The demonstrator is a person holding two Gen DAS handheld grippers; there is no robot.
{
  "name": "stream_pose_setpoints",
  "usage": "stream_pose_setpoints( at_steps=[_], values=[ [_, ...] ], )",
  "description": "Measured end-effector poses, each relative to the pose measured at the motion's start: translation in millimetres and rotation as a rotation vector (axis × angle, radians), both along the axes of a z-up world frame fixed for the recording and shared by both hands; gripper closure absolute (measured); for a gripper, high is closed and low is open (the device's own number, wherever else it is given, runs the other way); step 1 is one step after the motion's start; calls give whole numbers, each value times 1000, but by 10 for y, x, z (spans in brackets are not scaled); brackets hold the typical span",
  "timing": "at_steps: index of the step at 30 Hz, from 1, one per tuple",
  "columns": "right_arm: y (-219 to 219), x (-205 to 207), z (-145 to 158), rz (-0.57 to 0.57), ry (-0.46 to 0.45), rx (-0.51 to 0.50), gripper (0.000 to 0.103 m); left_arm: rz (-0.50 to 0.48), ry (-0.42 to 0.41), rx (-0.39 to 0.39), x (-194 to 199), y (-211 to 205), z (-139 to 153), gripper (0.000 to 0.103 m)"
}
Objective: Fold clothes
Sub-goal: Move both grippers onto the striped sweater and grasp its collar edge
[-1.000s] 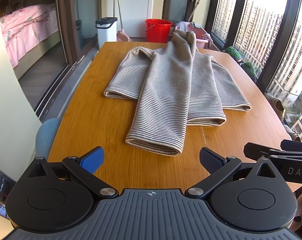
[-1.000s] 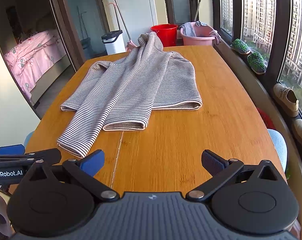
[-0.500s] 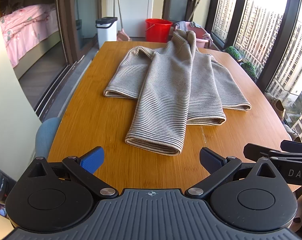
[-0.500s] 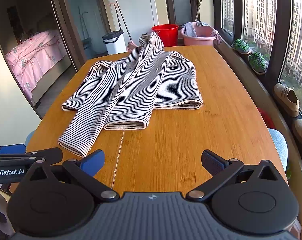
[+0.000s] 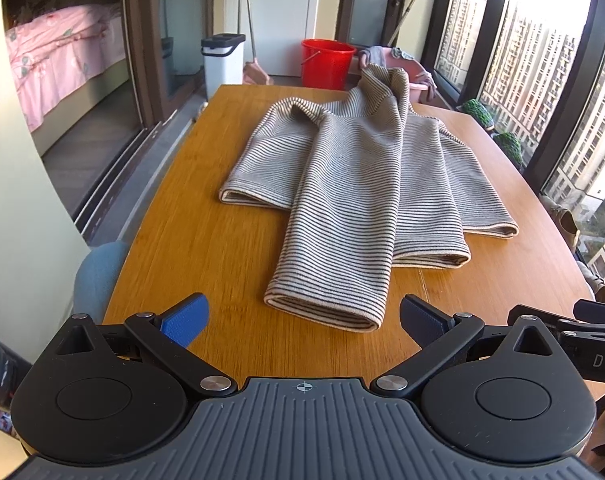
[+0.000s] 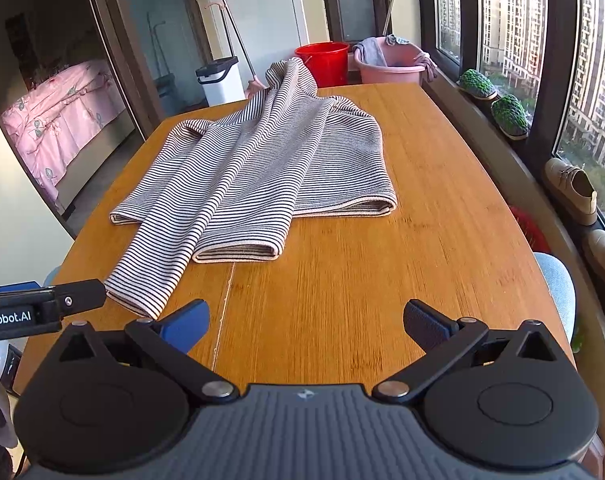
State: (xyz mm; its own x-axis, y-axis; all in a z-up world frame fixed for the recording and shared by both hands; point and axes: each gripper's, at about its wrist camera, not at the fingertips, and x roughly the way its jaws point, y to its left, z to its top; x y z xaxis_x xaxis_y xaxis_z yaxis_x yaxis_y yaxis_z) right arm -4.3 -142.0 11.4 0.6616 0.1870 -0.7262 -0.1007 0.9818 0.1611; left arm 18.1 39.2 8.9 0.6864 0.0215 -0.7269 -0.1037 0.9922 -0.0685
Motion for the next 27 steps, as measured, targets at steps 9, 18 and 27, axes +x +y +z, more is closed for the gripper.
stream_pose_setpoints(
  at_steps=[9, 18, 27],
  values=[
    [-3, 288, 143, -7, -98, -62, 0, -84, -152, 59, 332, 166, 404, 0],
    [95, 739, 65, 46, -159, 19, 0, -48, -197, -88, 700, 332, 297, 0],
    [-33, 1182, -214, -14, -89, 20, 0, -28, -149, -112, 1098, 190, -111, 0]
  ],
)
